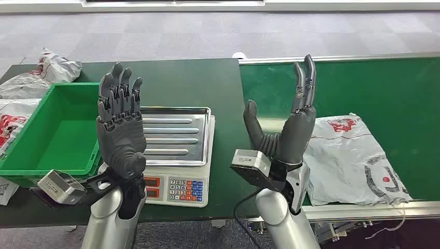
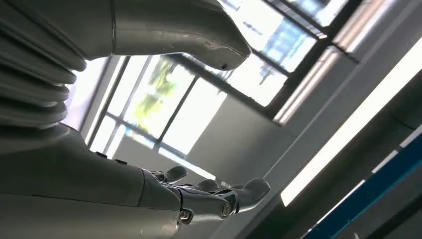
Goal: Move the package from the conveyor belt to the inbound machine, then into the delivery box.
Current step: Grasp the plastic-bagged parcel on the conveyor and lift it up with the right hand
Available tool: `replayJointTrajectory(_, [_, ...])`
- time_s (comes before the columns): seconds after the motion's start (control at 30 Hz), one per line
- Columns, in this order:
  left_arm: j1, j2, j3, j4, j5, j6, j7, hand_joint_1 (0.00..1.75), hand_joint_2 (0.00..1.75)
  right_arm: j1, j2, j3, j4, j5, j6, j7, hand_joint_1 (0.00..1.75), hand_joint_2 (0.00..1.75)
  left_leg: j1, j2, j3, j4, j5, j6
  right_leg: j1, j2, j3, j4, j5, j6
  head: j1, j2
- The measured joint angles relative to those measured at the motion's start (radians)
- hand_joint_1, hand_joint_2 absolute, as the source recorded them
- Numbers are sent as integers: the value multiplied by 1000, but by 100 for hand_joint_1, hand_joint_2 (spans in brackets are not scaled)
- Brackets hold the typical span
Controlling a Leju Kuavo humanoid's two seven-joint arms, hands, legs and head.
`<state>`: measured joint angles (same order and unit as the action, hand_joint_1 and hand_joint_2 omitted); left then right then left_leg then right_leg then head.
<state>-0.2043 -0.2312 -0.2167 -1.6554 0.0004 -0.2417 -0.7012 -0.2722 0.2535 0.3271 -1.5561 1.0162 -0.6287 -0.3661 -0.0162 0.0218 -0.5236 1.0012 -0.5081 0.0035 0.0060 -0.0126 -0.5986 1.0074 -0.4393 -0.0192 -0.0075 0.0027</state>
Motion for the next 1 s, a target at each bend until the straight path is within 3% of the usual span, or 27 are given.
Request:
replayJointTrajectory(0.37, [87, 0, 7, -50, 0, 15, 0, 0, 175, -24, -57, -190, 134, 410, 13, 251, 0, 175, 0, -2, 0, 0, 0, 0, 0, -1, 0, 0, 0, 0, 0, 0])
replayJointTrajectory(0.47, [114, 0, 14, -66, 0, 15, 0, 0, 175, -48, -101, -246, 197, 512, -3, 375, 0, 175, 0, -2, 0, 0, 0, 0, 0, -2, 0, 0, 0, 0, 0, 0])
replayJointTrajectory(0.6, [152, 0, 25, -89, 0, 14, 0, 0, 175, -76, -194, -274, 284, 548, -2, 562, 0, 175, -1, -3, 0, 0, 0, 1, -1, -3, 1, 0, 0, 1, 0, 0])
replayJointTrajectory(0.9, [180, 1, 31, -109, -1, 13, 0, 0, 175, -102, -275, -286, 381, 554, 63, 650, 0, 175, -1, -3, 0, 0, 0, 1, -1, -3, 1, 0, 0, 1, 0, 0])
replayJointTrajectory(1.0, [194, 4, 32, -119, -1, 12, 0, 0, 175, -127, -292, -323, 445, 531, 109, 627, 0, 175, -1, -3, 0, 0, 0, 1, -1, -2, 1, 0, 1, 1, 0, 0])
